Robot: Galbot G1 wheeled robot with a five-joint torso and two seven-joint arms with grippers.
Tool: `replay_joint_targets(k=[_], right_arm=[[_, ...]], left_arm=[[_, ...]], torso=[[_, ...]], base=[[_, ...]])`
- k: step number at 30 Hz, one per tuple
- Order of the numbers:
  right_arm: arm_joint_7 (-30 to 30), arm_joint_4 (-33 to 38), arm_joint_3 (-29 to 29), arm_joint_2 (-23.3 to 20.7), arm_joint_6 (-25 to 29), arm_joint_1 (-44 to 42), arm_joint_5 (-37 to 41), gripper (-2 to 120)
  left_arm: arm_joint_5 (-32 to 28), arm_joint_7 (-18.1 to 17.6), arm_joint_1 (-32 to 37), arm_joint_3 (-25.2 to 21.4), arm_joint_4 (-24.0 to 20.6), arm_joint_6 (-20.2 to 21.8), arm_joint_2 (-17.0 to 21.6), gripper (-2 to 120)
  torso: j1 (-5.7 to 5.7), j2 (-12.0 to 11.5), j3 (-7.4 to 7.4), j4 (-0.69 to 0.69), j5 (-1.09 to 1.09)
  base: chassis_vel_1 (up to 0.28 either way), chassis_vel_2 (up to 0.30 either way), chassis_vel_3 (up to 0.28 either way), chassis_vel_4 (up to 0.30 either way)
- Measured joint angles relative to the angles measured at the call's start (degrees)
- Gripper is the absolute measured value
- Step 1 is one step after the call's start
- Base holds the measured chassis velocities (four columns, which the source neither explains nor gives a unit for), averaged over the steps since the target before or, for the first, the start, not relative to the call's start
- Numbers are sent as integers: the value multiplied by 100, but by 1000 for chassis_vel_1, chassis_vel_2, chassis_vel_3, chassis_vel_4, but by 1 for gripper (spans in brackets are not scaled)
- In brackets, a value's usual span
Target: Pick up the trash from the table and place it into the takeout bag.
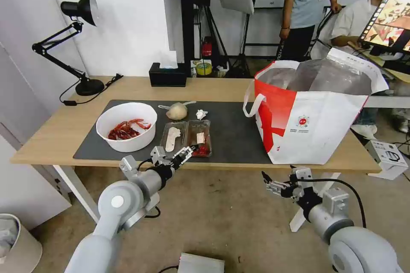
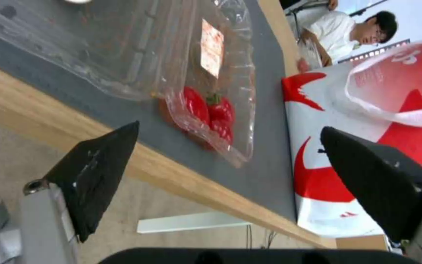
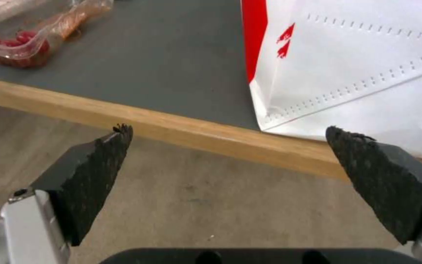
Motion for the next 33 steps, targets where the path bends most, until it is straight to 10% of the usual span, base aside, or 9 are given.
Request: replay_joint_targets(k=[33], right_arm=[[1,14,-26,89,27,-60,-47,100]], left_arm=[[-80,-307,-127,-82,173,-238,-18,100]], torso=[[0,0,0,0,0]], base=[[0,0,0,0]])
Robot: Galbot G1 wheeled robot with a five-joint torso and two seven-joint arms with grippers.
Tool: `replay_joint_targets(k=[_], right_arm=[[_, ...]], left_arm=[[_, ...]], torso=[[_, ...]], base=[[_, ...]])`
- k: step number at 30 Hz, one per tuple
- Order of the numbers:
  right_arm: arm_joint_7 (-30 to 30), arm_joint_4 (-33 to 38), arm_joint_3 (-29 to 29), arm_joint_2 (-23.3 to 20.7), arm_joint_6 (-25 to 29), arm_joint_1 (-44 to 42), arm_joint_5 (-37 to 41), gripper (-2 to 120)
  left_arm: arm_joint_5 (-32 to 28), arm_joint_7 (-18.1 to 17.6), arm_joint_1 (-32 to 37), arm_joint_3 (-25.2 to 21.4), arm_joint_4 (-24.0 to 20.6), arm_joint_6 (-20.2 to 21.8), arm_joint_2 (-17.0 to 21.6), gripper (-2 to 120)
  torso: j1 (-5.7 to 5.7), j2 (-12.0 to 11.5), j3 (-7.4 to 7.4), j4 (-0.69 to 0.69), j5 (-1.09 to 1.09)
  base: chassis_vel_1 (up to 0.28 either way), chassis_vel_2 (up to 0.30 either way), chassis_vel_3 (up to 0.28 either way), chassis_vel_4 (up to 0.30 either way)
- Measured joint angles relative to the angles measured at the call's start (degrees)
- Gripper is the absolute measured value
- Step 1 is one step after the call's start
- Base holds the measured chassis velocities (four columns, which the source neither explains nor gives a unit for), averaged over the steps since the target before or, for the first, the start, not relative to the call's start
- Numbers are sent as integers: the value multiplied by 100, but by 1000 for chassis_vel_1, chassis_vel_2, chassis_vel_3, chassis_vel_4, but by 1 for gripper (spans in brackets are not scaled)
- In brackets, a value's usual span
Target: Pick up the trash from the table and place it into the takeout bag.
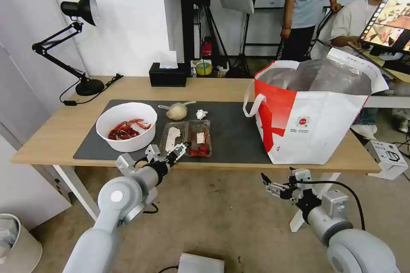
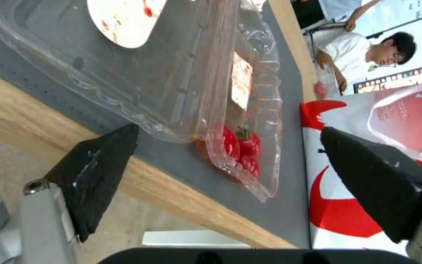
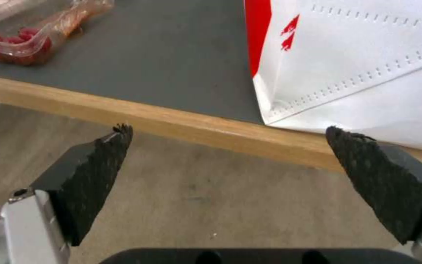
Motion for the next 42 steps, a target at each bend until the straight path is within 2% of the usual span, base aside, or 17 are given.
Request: replay_joint_targets(k=[13,27,42], right_arm=[[-19,-12,-62,93,25,-42,-127,100],[-25,-2,-84,119,29,-77,-167,100],[-18,34,-88,120,30,-126,-180,100]], left_arm=[[20,-6,8,0,-45,-508,-57,100],[274,587,65,-38,-272,-803,-24,100],[376,900,35,-10,-390,-921,6,100]], torso=[[0,0,0,0,0],[0,0,0,0,0],[0,-1,0,0,0]], base=[[0,0,0,0],[0,0,0,0],[0,0,0,0]])
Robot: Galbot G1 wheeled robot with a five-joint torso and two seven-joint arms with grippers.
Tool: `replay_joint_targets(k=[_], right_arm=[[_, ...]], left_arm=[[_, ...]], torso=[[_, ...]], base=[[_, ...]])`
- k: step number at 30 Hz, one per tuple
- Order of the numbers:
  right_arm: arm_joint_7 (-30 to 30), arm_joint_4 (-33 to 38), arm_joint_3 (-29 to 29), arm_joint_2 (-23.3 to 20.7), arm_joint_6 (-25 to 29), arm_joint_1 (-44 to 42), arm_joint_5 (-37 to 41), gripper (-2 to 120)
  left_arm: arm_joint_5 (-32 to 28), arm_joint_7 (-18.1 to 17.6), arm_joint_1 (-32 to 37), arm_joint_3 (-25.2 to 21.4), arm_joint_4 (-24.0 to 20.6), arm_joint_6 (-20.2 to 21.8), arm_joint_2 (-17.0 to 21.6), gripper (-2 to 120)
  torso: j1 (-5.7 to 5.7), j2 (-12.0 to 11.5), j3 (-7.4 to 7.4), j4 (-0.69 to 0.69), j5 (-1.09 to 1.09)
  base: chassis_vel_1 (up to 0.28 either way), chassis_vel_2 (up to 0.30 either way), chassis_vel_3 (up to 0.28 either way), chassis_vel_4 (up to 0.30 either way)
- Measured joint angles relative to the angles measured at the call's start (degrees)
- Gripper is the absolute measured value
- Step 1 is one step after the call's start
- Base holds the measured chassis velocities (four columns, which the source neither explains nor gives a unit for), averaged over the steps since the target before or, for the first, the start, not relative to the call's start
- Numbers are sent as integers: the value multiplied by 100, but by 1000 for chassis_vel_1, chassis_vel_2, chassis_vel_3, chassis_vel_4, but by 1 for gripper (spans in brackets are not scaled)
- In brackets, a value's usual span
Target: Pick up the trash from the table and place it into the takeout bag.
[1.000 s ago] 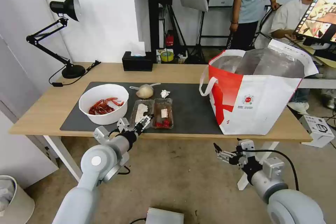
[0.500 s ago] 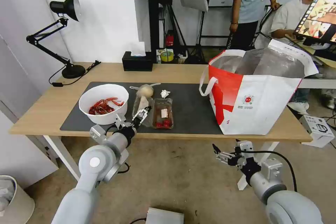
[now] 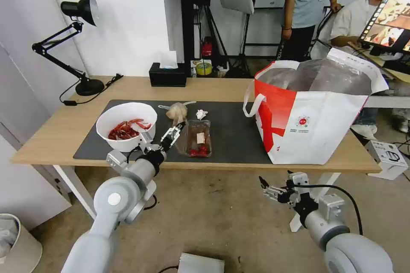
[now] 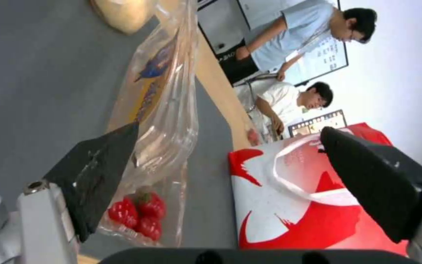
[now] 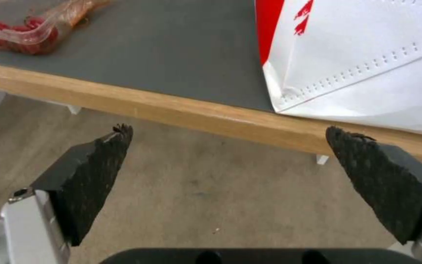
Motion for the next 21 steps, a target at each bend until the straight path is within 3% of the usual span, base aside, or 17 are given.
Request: replay_joint_targets(k=[21], right_arm=[[4,88,72,75,8,-109,8,100]], left_arm=[[101,106,-271,486,110,24,-59,100]], torso=[[0,0,0,0,0]], base=[[0,0,0,0]])
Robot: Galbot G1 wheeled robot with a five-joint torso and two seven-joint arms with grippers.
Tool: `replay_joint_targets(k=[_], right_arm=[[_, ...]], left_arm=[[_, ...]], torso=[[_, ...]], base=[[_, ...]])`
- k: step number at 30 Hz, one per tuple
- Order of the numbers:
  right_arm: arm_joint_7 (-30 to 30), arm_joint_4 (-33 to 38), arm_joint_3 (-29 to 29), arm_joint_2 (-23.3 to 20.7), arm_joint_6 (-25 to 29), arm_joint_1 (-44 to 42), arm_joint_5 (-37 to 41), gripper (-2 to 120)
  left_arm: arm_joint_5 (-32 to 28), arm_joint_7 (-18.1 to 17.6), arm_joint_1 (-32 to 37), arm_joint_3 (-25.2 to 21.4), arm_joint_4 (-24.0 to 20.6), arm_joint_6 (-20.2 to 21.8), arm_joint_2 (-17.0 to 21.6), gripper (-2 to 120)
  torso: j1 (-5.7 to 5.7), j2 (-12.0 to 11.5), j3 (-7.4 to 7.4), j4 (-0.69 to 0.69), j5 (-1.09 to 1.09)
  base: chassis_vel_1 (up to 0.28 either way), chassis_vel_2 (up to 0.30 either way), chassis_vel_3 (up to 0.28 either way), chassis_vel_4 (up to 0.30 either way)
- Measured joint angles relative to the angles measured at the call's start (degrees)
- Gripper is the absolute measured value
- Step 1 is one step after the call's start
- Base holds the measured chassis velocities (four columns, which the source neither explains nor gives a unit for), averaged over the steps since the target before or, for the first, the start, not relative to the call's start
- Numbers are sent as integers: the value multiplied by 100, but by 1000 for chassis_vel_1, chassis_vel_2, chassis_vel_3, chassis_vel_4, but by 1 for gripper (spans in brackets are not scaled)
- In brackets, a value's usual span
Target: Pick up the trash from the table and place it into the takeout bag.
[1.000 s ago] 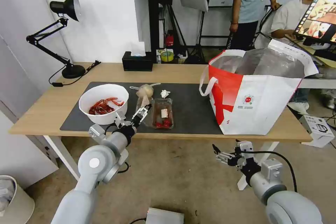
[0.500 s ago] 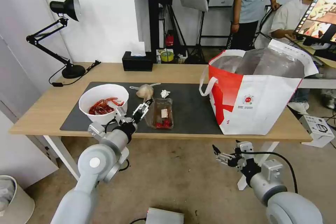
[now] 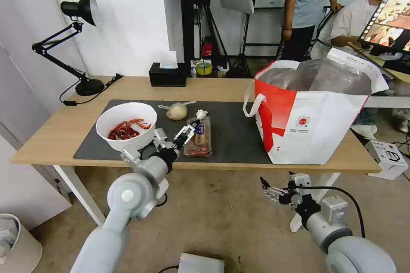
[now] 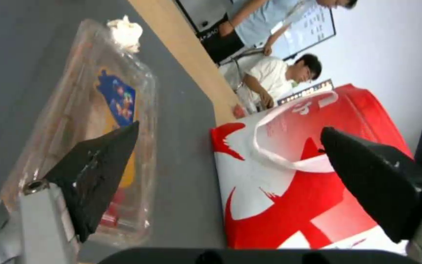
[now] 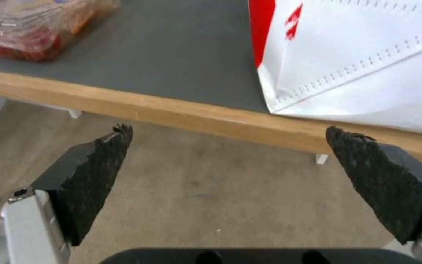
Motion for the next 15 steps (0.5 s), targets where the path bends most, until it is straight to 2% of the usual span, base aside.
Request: replay_joint_targets(k=[3,5,6,7,9,10,11,12,13,14,15], right_arm=[[-13,38,43,7,10,-30,29,100],[-74,62,71,6,93,-49,84,100],[-167,78,88,6,238,-64,157,100],[-167,78,88,6,238,-64,157,100],[-235,93,94,13,376,-59,259,100],[-235,93,94,13,376,-59,259,100],[-238,95,94,9,395,-51,291,100],[-242,97,98,-18,447,-27,399,100],[-244,98,100,-38,478,-12,485,100],[-244,98,100,-38,478,-12,485,100],[-244,98,104,-60,501,7,595,100]], left_arm=[[98,0,-119,90,26,71,70,100],[290,9,-208,129,28,122,182,100],[618,115,-289,191,4,160,363,100],[618,115,-289,191,4,160,363,100],[1584,574,-346,393,-26,243,799,91],[1584,574,-346,393,-26,243,799,91],[1912,767,-351,449,-5,246,930,87],[2689,1240,-367,559,66,230,1266,82],[3157,1544,-380,629,125,164,1478,77],[3157,1544,-380,629,125,164,1478,77],[3522,1790,-393,687,175,88,1646,74]], torso=[[0,0,0,0,0],[0,0,0,-1,0],[0,0,0,0,0],[0,0,0,0,0],[0,0,0,0,-1],[0,0,0,0,-1],[0,0,0,0,-1],[0,0,0,0,-1],[0,0,0,0,0],[0,0,0,0,0],[0,0,0,0,-1]], base=[[0,0,0,0],[0,0,0,0],[0,0,0,0],[0,0,0,0],[0,0,0,0],[0,0,0,0],[0,0,0,0],[0,0,0,0],[0,0,0,0],[0,0,0,0],[0,0,0,0]])
